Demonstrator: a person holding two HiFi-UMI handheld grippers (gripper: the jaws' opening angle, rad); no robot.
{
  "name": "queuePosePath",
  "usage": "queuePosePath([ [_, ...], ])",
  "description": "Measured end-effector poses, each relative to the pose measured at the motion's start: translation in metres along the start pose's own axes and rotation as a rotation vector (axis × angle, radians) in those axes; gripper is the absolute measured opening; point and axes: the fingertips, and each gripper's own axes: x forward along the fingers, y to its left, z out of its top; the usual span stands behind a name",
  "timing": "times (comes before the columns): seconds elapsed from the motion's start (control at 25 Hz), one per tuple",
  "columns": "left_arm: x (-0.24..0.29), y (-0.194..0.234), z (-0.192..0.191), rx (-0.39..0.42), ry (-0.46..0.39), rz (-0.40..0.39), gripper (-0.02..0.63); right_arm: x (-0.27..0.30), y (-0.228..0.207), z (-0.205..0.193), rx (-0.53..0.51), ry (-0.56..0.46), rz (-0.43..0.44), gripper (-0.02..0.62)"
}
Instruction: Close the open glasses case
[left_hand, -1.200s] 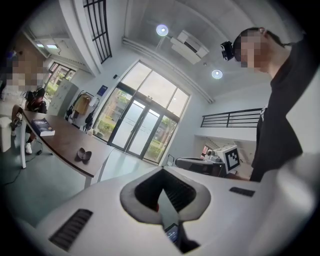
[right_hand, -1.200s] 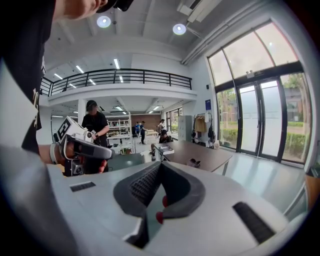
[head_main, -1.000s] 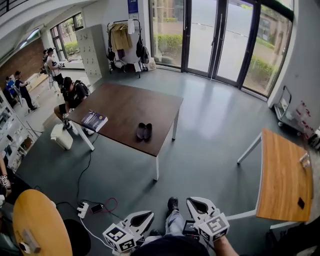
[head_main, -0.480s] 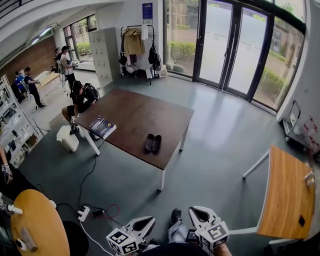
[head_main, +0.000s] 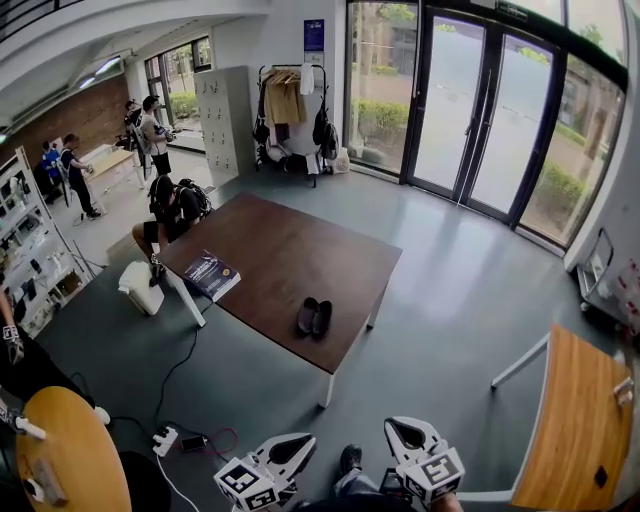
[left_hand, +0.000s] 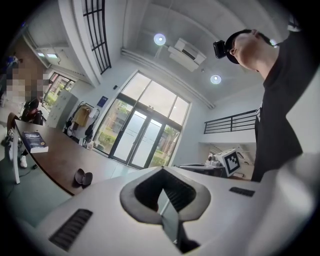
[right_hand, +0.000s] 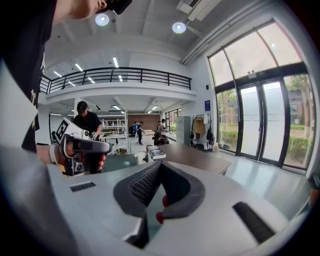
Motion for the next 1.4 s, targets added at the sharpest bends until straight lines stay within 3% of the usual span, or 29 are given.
queuePosePath([
  [0.28,0.042,0.029,0.002,0.007,0.02,-0.017,-0.003,0.03,-0.044,-0.008,-0.011,0.037,0.015,-0.015],
  [0.84,0.115,0.052,0.021,0.031,0.034,-0.002,-0.003,0.059,-0.109,0.006,0.042,0.002,0.037,-0.015],
  [1.12,0.136,0.06,0.041,0.038,0.033,0.064,-0.003,0.076,-0.134,0.017,0.045,-0.024,0.068,-0.015],
  [1.4,0.155,0.066,0.037,0.017,0.014,0.068,-0.003,0.088,-0.149,0.013,0.031,-0.03,0.088,-0.015],
])
